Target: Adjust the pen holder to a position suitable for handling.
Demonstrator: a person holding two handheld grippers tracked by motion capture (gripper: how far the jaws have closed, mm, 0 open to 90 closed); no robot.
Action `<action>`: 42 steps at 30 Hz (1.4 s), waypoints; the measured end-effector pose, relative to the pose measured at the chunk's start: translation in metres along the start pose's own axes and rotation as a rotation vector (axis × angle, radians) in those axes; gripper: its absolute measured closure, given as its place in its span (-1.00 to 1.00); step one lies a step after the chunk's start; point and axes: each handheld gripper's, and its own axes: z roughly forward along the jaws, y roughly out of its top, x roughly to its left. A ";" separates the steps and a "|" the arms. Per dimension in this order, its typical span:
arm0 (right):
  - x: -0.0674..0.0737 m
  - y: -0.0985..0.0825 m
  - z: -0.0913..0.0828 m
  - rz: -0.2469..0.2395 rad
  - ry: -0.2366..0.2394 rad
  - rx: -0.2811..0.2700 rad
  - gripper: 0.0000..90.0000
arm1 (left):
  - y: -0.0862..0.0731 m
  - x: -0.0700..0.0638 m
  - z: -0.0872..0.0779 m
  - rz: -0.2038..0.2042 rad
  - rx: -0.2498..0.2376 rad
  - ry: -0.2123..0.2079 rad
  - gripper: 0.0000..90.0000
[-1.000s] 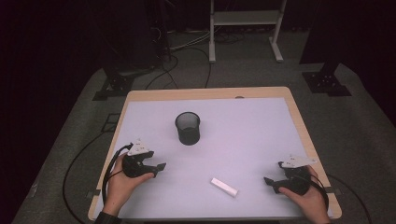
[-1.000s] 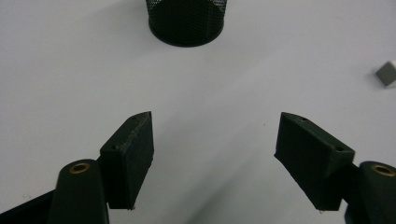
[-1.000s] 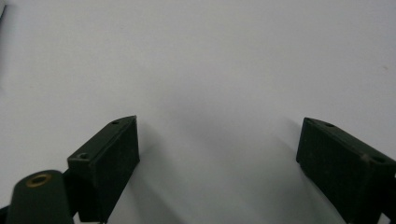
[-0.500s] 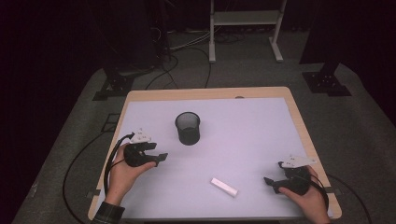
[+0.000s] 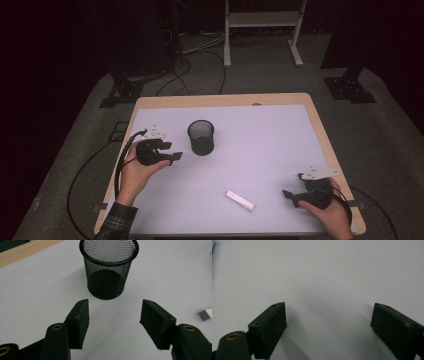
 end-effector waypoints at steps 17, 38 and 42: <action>0.000 0.000 0.000 -0.003 0.000 0.003 -0.74 | 0.038 0.010 0.009 0.020 -0.005 0.017 0.00; 0.000 0.000 0.000 0.000 0.000 0.001 -0.73 | 0.071 0.028 0.047 0.002 0.039 0.036 0.19; 0.000 0.000 0.000 0.000 0.000 0.001 -0.73 | 0.076 0.034 0.058 0.002 0.058 0.047 0.21</action>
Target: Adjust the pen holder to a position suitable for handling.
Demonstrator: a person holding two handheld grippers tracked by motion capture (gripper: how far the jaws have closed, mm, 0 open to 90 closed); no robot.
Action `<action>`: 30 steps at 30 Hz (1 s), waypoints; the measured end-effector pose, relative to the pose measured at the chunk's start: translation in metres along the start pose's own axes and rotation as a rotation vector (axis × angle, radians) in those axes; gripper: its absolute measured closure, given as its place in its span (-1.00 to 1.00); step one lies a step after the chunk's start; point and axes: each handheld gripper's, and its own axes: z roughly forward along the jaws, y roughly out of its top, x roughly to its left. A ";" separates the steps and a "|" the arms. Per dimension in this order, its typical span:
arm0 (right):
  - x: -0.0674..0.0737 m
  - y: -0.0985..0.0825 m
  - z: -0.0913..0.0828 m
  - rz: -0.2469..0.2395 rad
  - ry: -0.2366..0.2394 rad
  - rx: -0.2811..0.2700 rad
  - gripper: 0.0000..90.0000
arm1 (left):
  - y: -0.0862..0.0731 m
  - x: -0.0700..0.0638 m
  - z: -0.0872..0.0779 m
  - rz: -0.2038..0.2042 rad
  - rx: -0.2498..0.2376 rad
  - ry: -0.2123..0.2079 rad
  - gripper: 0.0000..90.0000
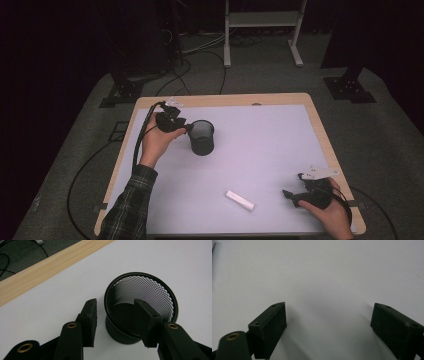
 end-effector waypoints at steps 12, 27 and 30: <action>0.000 0.000 0.000 -0.001 0.000 0.000 -0.73 | 0.005 0.006 0.022 0.012 0.045 0.038 0.30; 0.000 0.000 0.000 0.002 0.000 -0.001 -0.73 | 0.006 0.002 0.045 0.026 0.105 0.017 0.53; 0.000 0.000 0.000 0.000 0.000 0.000 -0.73 | 0.004 0.003 0.048 0.031 0.125 0.015 0.61</action>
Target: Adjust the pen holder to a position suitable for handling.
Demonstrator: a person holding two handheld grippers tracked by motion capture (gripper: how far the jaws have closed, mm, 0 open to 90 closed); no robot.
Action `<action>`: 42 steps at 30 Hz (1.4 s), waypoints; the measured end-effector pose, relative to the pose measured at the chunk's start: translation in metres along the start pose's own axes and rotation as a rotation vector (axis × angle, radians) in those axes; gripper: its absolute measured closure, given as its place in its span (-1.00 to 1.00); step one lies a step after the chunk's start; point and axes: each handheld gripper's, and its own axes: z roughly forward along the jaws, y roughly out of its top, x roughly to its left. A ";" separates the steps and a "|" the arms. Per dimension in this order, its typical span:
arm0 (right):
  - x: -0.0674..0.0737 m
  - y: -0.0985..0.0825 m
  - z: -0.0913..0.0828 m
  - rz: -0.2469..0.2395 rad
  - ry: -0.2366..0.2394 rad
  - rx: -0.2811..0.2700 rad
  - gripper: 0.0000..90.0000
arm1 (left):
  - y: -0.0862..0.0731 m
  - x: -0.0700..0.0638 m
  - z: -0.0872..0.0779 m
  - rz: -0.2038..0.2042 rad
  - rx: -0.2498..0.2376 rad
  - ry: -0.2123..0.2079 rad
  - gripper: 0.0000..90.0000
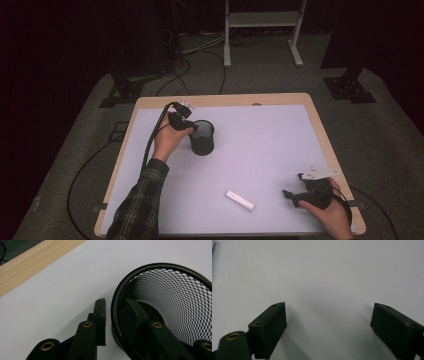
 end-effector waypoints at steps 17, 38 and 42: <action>0.000 0.000 0.000 0.001 0.000 0.000 -0.73 | 0.000 -0.002 -0.004 -0.021 -0.005 -0.041 0.81; 0.000 0.000 0.000 0.001 0.000 0.000 -0.73 | 0.005 -0.025 -0.040 0.023 -0.029 -0.102 0.83; 0.000 0.000 0.000 0.001 0.000 0.000 -0.73 | 0.006 -0.032 -0.045 0.043 -0.033 -0.115 0.83</action>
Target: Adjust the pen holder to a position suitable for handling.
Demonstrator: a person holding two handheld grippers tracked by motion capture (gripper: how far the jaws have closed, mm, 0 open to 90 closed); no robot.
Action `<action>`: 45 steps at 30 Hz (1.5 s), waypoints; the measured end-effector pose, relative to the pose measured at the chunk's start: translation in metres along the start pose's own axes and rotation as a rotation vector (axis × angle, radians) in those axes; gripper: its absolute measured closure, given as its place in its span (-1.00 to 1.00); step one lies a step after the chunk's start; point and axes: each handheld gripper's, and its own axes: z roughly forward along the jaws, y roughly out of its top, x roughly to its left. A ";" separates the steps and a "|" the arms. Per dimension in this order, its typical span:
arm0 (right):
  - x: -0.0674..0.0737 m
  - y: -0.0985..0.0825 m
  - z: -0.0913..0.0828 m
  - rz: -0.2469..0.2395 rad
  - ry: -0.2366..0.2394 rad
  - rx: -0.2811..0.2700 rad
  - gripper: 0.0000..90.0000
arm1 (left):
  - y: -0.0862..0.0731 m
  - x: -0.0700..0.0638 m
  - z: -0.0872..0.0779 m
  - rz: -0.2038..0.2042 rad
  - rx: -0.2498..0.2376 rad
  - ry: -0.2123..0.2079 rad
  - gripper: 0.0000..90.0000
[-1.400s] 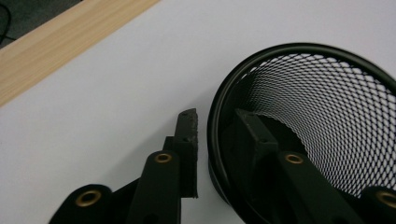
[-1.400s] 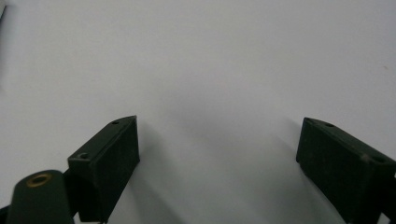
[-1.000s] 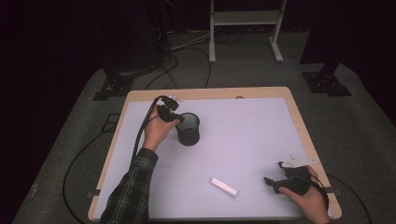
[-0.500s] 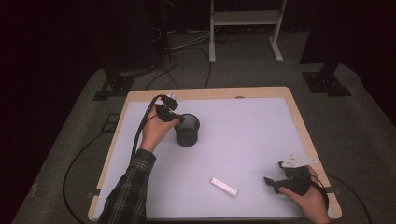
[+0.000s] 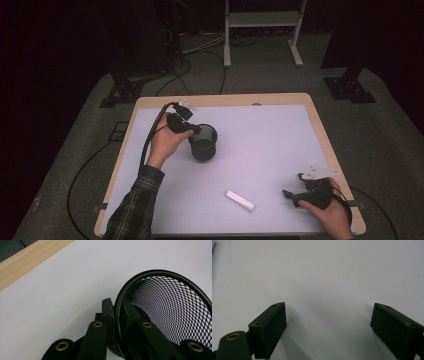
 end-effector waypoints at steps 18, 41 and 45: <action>0.000 0.000 0.000 -0.001 0.000 0.000 -0.73 | -0.003 -0.044 0.007 0.062 0.002 -0.111 0.83; 0.000 0.000 0.000 0.000 0.000 0.000 -0.73 | -0.007 -0.069 0.041 0.074 0.037 -0.165 0.83; 0.000 0.000 0.000 0.000 0.000 0.001 -0.73 | -0.008 -0.069 0.045 0.071 0.046 -0.171 0.83</action>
